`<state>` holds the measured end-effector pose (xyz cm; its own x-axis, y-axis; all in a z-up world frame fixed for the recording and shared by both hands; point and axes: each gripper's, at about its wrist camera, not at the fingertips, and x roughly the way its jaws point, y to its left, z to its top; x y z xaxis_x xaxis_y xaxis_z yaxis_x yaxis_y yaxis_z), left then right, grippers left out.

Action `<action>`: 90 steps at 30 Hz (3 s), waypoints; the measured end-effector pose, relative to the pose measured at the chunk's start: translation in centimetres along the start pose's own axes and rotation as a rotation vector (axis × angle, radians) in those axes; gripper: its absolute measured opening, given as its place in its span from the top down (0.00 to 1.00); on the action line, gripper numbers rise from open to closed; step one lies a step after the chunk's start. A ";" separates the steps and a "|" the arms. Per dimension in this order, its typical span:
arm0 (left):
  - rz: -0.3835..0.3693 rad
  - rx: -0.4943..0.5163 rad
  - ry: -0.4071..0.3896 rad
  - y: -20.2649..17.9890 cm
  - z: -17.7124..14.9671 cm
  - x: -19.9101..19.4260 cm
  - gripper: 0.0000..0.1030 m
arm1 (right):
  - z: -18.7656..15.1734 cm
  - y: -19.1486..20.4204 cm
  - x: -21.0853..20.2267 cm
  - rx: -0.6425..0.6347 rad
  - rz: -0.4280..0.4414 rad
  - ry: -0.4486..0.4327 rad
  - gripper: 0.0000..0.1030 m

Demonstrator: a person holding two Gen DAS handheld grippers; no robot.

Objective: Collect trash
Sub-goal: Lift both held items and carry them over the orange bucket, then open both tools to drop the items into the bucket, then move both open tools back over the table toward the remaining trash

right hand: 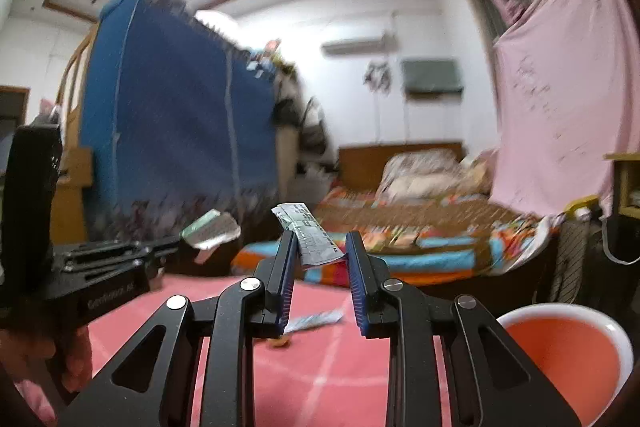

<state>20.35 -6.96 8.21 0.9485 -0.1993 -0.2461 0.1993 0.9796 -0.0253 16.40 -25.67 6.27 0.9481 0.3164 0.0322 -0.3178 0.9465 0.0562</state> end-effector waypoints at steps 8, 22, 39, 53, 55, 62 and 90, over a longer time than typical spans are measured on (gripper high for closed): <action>-0.113 0.080 -0.083 -4.8 1.6 0.3 1.00 | 0.8 -3.5 -2.2 0.045 -0.155 -0.117 0.78; -0.294 0.110 -0.011 -11.4 1.6 4.6 1.00 | -0.2 -11.0 -2.8 0.151 -0.369 -0.081 0.78; -0.436 0.047 0.290 -18.0 -1.0 12.3 1.00 | -2.8 -16.4 -2.4 0.316 -0.500 0.094 0.78; -0.480 -0.005 0.473 -19.3 -2.9 15.0 1.00 | -4.0 -18.2 -2.3 0.411 -0.552 0.192 0.76; -0.486 -0.022 0.487 -19.1 -2.8 15.1 1.00 | -4.1 -18.3 -2.3 0.414 -0.552 0.204 0.76; -0.477 -0.055 0.497 -18.5 -2.7 15.3 0.99 | -4.1 -18.2 -2.4 0.424 -0.556 0.210 0.68; -0.096 -0.202 0.131 -4.4 0.7 7.1 0.23 | -0.9 -10.0 -1.6 0.237 -0.439 -0.020 0.06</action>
<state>26.36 -12.66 7.24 0.8852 -0.2994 -0.3561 0.2212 0.9442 -0.2440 18.04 -35.56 4.79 0.9933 -0.1121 -0.0268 0.1150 0.9489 0.2937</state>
